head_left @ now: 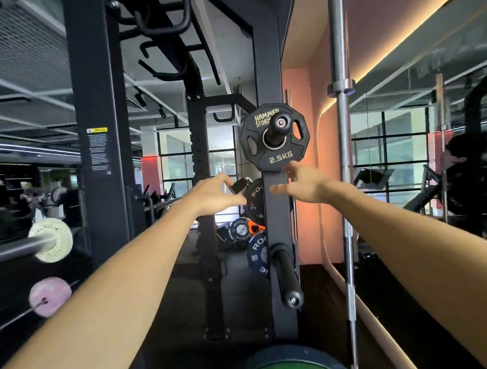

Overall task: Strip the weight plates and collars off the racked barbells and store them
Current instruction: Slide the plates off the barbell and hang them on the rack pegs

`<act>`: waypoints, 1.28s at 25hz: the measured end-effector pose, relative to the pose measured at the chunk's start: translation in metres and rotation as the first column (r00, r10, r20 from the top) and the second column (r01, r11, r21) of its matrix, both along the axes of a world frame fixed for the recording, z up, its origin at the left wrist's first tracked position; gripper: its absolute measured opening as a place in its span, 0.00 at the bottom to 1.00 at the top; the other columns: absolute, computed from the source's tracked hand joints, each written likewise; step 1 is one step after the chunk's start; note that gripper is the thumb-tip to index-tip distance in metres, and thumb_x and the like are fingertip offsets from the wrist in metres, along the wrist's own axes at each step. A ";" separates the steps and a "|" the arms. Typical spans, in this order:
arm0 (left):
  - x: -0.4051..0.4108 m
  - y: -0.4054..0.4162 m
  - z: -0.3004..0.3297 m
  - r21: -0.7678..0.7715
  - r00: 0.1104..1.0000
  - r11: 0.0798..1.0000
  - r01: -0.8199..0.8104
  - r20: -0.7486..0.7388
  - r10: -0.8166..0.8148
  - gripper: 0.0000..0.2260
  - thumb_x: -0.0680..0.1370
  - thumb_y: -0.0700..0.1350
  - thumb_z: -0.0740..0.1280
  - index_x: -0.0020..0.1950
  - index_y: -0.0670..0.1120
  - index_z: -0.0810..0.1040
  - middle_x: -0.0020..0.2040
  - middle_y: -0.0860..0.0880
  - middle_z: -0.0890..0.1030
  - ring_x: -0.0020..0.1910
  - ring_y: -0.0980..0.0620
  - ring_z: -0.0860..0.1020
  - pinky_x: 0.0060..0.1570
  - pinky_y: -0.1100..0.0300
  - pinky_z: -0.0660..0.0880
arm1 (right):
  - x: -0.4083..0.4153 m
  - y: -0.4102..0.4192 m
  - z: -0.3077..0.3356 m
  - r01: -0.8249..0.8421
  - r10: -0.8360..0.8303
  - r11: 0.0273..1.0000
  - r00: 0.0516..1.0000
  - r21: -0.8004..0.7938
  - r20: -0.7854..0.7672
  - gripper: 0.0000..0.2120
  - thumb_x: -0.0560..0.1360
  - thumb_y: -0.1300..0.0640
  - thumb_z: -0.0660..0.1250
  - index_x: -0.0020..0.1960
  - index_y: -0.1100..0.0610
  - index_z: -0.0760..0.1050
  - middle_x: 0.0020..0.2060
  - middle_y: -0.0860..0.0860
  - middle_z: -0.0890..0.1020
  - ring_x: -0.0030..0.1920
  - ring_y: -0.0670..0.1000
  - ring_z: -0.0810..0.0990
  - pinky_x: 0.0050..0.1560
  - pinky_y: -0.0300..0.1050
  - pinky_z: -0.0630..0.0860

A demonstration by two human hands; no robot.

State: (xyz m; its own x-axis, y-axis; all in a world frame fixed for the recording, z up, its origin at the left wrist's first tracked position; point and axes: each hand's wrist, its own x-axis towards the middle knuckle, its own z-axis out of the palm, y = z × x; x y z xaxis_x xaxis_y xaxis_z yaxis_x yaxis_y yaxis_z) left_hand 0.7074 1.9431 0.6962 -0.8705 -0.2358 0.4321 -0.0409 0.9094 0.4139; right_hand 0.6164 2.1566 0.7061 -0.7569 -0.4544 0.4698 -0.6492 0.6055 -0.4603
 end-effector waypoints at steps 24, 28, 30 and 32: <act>0.414 -0.322 -0.023 -0.066 0.900 0.912 -0.405 0.146 0.410 0.33 0.68 0.66 0.69 0.68 0.54 0.67 0.73 0.51 0.68 0.63 0.48 0.72 0.62 0.50 0.70 | 0.314 -0.361 -0.034 -0.435 0.429 0.891 0.900 0.132 0.077 0.29 0.73 0.42 0.69 0.70 0.52 0.68 0.69 0.51 0.72 0.68 0.54 0.70 0.68 0.49 0.67; 0.448 -0.385 -0.028 0.007 0.913 0.919 -0.395 0.118 0.392 0.29 0.71 0.63 0.69 0.68 0.54 0.68 0.70 0.47 0.70 0.65 0.47 0.71 0.61 0.53 0.68 | 0.338 -0.423 -0.042 -0.403 0.392 0.905 0.914 0.134 0.104 0.31 0.70 0.40 0.69 0.69 0.51 0.69 0.68 0.51 0.73 0.67 0.55 0.72 0.68 0.51 0.67; 0.454 -0.411 -0.029 0.026 0.923 0.927 -0.373 0.116 0.368 0.27 0.73 0.62 0.69 0.68 0.53 0.69 0.68 0.47 0.71 0.65 0.47 0.71 0.59 0.55 0.67 | 0.341 -0.443 -0.046 -0.359 0.345 0.922 0.932 0.144 0.113 0.31 0.70 0.39 0.69 0.68 0.52 0.69 0.68 0.52 0.73 0.67 0.55 0.72 0.67 0.51 0.68; 0.451 -0.434 -0.031 0.036 0.934 0.938 -0.344 0.110 0.339 0.27 0.73 0.62 0.69 0.68 0.52 0.69 0.66 0.48 0.72 0.63 0.48 0.72 0.58 0.55 0.68 | 0.336 -0.457 -0.049 -0.316 0.299 0.937 0.946 0.151 0.121 0.29 0.72 0.41 0.69 0.68 0.53 0.69 0.67 0.53 0.74 0.66 0.55 0.72 0.64 0.49 0.69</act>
